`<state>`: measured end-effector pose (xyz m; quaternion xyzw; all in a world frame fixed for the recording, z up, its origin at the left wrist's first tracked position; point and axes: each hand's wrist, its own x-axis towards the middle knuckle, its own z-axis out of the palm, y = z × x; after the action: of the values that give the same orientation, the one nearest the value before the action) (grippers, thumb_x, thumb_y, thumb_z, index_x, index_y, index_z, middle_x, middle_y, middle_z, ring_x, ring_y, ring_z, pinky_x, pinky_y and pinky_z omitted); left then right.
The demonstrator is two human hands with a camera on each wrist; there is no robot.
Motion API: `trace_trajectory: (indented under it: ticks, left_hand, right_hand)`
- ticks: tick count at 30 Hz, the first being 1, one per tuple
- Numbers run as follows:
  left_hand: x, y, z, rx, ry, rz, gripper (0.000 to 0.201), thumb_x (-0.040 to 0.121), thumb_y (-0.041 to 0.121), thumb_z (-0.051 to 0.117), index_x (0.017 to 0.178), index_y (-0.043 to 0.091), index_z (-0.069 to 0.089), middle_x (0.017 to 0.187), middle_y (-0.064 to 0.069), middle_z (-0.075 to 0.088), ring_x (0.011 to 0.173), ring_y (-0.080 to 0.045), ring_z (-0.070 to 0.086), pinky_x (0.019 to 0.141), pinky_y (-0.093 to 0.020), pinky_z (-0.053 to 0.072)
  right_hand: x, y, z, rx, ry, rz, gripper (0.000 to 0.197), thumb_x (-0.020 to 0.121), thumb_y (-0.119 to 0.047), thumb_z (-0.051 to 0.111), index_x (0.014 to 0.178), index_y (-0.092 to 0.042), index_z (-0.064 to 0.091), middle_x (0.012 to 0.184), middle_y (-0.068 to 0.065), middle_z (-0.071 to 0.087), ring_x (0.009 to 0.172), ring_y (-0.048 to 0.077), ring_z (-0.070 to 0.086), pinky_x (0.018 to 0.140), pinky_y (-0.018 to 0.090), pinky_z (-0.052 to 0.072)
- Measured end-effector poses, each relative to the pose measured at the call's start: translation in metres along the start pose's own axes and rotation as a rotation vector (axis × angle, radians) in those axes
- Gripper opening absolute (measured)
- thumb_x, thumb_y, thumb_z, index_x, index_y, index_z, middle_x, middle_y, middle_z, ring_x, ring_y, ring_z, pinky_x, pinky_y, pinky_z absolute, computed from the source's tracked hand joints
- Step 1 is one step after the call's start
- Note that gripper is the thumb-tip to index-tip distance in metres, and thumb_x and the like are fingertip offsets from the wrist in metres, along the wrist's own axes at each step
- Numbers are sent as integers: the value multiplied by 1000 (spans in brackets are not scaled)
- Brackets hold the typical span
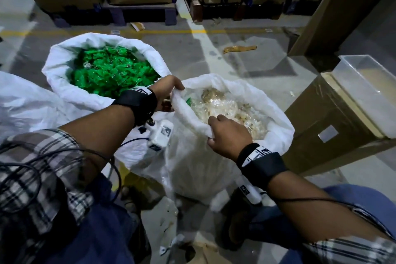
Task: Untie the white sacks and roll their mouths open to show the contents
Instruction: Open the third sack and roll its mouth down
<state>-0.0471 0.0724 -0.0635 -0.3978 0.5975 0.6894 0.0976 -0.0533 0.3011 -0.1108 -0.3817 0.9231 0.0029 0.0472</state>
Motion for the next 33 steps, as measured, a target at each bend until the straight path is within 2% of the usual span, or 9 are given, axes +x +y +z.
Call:
trace_trajectory:
  ticks: [3,8,12,14,16,21,23,29,33]
  left_hand:
    - [2,-1,-4,3,-72,-28,33,87,21,57,117,6,57,96,-9,59,82,-22,61,65,-28,55]
    - [4,8,-19,-378,-49,-77,10,97,6,43,88,5,48,81,-7,47,62,-17,46,61,-28,47]
    - [0,7,-16,-589,-45,-82,23,96,14,40,103,-1,57,84,-10,62,71,-26,61,67,-31,51]
    - [-4,4,-12,-580,-124,-100,42,93,23,42,120,-4,59,104,-18,69,100,-33,67,89,-39,52]
    - [-9,4,-10,-453,-145,-82,47,92,29,44,125,-2,58,110,-18,68,106,-33,65,97,-40,50]
    - [-16,-2,3,427,235,117,89,82,60,67,146,14,25,113,-11,59,86,-29,66,75,-40,57]
    - [-28,-12,13,564,186,149,93,80,60,71,144,25,13,98,-15,66,71,-28,69,64,-40,59]
    - [-32,-29,45,-53,-83,51,50,102,20,58,143,-1,37,100,-21,60,83,-26,63,70,-38,62]
    - [-28,-23,40,-291,-70,9,36,105,0,37,140,0,44,104,-14,63,88,-23,65,81,-40,54]
  right_hand:
    - [2,-3,4,-46,17,-27,46,87,-37,61,125,-15,47,114,9,58,95,33,63,60,34,39]
    - [3,-2,11,10,1,-23,52,89,-40,61,131,-17,40,114,9,58,91,35,63,66,37,42]
    - [2,-5,15,14,-12,-54,53,92,-40,59,136,-19,37,113,10,59,94,35,61,75,41,48]
    - [2,-4,14,-10,-14,-50,52,92,-38,59,135,-19,38,113,10,59,93,34,60,77,41,46]
    - [2,-1,9,-35,-4,-39,49,91,-35,60,132,-18,41,114,10,58,94,34,60,75,40,43]
    - [6,12,-9,-23,57,20,40,86,-9,53,125,-10,47,114,12,54,81,35,58,60,36,34]
    - [8,14,-13,-49,81,31,47,85,-4,50,131,-10,45,118,12,53,85,36,61,63,37,33]
    - [12,-8,-18,-32,95,-42,57,87,-7,47,142,-14,37,124,11,49,103,36,58,84,46,45]
    - [8,-3,-25,198,61,4,69,91,-49,56,148,-18,34,137,10,45,122,33,46,101,48,35]
